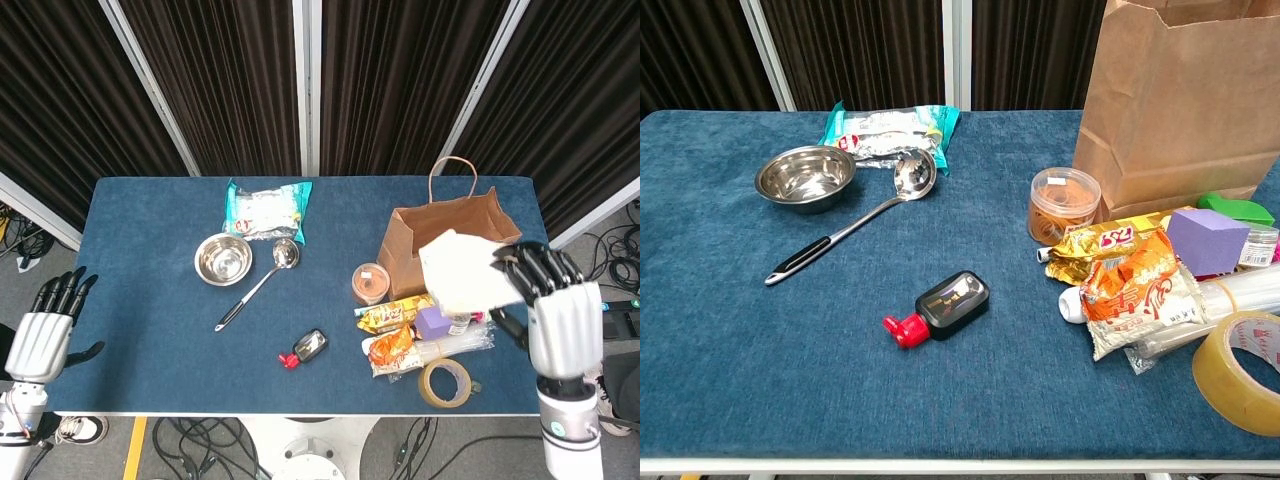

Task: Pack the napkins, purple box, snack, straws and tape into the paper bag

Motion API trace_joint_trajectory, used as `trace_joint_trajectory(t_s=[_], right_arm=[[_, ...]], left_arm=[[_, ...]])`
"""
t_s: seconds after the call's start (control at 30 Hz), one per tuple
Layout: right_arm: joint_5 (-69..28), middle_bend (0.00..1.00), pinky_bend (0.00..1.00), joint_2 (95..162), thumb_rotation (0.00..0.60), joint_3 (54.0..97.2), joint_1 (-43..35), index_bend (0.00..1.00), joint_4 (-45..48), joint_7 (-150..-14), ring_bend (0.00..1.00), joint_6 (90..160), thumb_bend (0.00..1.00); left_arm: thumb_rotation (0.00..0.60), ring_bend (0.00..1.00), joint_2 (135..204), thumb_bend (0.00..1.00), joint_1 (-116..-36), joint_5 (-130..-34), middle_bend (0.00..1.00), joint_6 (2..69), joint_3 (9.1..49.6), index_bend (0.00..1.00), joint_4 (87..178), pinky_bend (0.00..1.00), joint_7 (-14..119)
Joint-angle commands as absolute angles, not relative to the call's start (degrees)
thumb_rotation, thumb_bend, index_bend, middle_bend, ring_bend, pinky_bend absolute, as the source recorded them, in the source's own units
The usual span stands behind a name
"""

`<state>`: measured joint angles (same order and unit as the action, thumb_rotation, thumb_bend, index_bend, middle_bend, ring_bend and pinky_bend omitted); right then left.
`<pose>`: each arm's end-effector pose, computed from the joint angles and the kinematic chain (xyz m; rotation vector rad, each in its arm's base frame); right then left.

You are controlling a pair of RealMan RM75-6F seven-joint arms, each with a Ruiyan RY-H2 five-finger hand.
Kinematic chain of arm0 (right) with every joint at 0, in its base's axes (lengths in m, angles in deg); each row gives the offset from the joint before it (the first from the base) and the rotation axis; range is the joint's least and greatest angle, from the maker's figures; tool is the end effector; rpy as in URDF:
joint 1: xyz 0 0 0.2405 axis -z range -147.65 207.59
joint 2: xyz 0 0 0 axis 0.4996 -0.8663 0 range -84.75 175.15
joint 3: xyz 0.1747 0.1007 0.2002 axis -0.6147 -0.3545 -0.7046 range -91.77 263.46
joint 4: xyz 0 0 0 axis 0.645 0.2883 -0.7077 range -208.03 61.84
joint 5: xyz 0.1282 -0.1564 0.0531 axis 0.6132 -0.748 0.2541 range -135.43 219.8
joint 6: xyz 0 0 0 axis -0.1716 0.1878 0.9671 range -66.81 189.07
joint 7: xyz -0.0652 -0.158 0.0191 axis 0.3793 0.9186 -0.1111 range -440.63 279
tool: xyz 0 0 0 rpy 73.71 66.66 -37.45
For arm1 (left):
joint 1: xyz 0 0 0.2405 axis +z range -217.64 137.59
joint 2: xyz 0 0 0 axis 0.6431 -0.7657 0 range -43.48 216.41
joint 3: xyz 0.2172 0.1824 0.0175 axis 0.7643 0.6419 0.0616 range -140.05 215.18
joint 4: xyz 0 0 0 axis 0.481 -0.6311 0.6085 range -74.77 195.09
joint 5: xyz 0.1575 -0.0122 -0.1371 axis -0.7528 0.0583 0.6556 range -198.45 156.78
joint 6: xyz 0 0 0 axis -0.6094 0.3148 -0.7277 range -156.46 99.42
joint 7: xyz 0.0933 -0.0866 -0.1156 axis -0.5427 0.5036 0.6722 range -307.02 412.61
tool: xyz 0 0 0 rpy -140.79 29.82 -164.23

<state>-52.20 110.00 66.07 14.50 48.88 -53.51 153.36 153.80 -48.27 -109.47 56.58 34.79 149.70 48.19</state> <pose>-0.1265 -0.2602 0.2234 1.2750 -0.4408 1.4351 -0.3209 0.2303 0.1537 -1.4773 -0.7888 -0.9195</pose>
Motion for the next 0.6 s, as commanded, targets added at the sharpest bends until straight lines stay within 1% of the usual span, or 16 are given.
trace_joint_trajectory(t_s=[0.03,0.17,0.3,0.47,0.6], right_arm=[[-39.11,0.43,0.49,112.43,0.600,59.13,6.80,0.55,43.29,-49.91,0.37,146.14,0.42],[-32.25,0.43,0.49,114.81,0.600,57.55,2.96,0.55,36.68,-51.67,0.37,141.89,0.42],[-28.03,0.44,0.49,116.85,0.600,56.85,-0.08,0.55,30.85,-52.56,0.37,139.15,0.41],[-25.86,0.44,0.49,118.14,0.600,57.92,-1.63,0.55,27.60,-52.87,0.37,137.87,0.41],[-25.27,0.44,0.49,118.47,0.600,58.87,-1.88,0.55,26.85,-53.23,0.37,138.01,0.41]], left_arm=[[0.600,0.00,153.49,0.12,-48.47,-109.47,0.00,56.55,34.59,0.06,150.01,0.11,48.09],[0.600,0.00,153.36,0.13,-48.64,-108.90,0.00,56.20,34.37,0.06,149.83,0.11,48.11],[0.600,0.00,153.43,0.13,-48.63,-108.01,0.00,55.62,34.35,0.06,149.20,0.11,48.32],[0.600,0.00,153.69,0.12,-48.80,-107.14,0.00,54.92,34.21,0.06,148.39,0.11,48.70],[0.600,0.00,153.85,0.13,-48.71,-106.89,0.00,54.72,34.40,0.06,148.55,0.11,48.65]])
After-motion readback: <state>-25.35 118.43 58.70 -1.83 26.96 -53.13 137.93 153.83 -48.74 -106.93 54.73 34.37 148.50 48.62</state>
